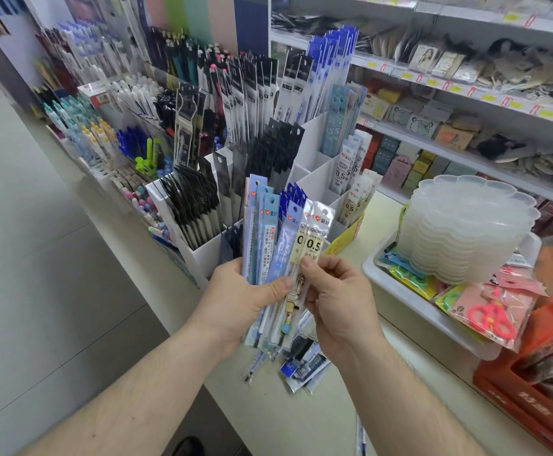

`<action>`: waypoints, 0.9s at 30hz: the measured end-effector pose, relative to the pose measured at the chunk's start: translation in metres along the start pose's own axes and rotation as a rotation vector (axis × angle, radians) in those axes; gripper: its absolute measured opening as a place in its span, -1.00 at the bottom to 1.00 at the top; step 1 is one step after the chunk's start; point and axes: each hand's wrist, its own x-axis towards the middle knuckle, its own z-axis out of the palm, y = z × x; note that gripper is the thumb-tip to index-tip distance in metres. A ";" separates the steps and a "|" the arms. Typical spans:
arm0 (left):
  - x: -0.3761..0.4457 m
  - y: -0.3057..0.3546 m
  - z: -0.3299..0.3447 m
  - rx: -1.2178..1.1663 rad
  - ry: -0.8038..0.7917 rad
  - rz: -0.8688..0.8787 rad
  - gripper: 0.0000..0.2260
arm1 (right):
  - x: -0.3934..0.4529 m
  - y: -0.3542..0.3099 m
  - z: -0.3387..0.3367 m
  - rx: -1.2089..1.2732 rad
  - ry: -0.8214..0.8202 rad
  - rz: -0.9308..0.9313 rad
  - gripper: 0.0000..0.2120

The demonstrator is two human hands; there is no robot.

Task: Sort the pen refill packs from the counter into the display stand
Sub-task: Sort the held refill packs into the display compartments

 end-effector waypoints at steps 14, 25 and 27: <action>0.012 0.010 -0.003 0.015 0.107 -0.006 -0.81 | 0.062 -0.053 -0.036 -0.119 0.140 -0.112 -0.87; 0.022 0.011 0.012 0.039 0.059 -0.003 -0.78 | 0.182 -0.042 -0.054 -0.659 0.452 -0.457 -0.70; 0.023 0.011 0.012 0.026 0.059 -0.007 -0.79 | 0.189 -0.040 -0.054 -0.734 0.453 -0.457 -0.76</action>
